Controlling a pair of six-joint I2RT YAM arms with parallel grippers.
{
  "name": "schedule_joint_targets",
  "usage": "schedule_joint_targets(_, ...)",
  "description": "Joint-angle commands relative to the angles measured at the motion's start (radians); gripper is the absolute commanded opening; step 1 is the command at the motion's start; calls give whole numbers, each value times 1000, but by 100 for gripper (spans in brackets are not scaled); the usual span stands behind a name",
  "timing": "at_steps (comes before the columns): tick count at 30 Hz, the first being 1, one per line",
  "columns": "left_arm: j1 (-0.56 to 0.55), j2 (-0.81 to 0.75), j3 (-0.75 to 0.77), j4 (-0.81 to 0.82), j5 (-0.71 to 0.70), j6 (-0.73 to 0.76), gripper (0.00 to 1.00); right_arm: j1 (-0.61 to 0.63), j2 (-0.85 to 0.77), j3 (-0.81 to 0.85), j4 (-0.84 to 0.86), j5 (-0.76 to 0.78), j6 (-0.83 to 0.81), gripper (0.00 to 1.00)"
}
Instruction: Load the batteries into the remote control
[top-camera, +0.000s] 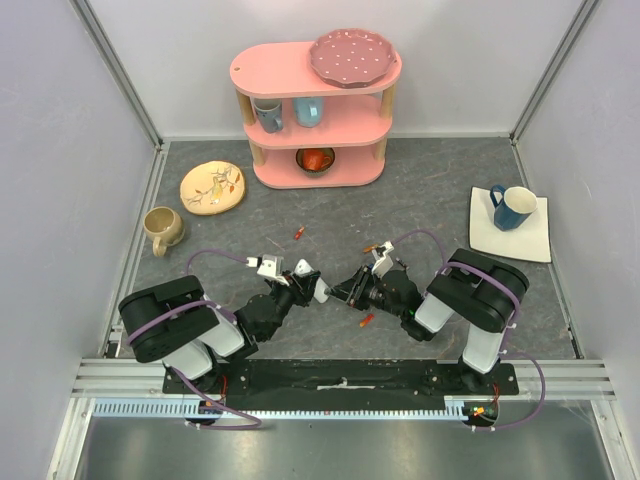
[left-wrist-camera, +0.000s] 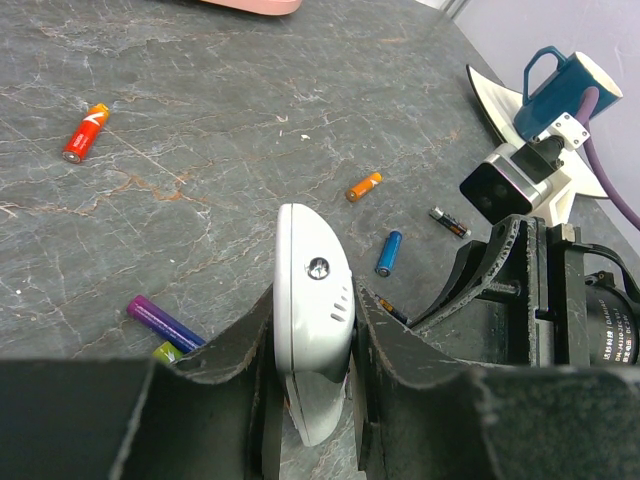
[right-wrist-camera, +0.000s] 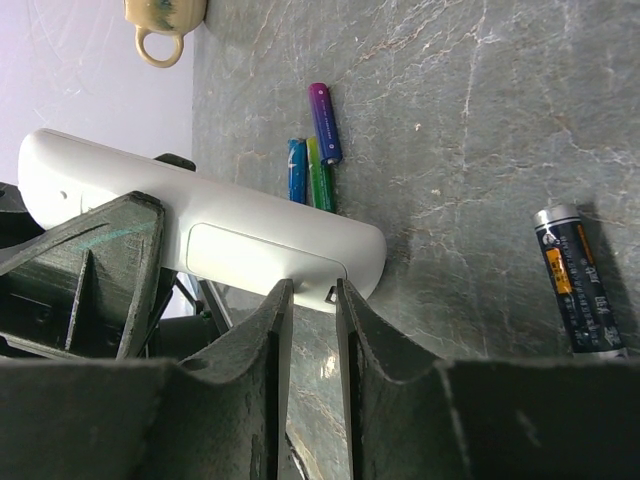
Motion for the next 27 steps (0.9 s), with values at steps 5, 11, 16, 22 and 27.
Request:
schedule_joint_targets(5,-22,0,3,95,1,48,2,4,-52,20,98,-8,-4,30)
schedule_joint_targets(11,-20,-3,1,95,-7,43,2,4,-55,14,93,-8,-6,31)
schedule_joint_targets(16,-20,-6,-2,98,-14,34,2,4,-55,6,93,-7,-7,30)
schedule_joint_targets(22,-20,-9,-2,97,-18,32,2,4,-55,-6,100,-5,-9,30)
schedule_joint_targets(27,-20,-7,-3,95,-22,37,2,2,-61,-11,100,-2,-9,30)
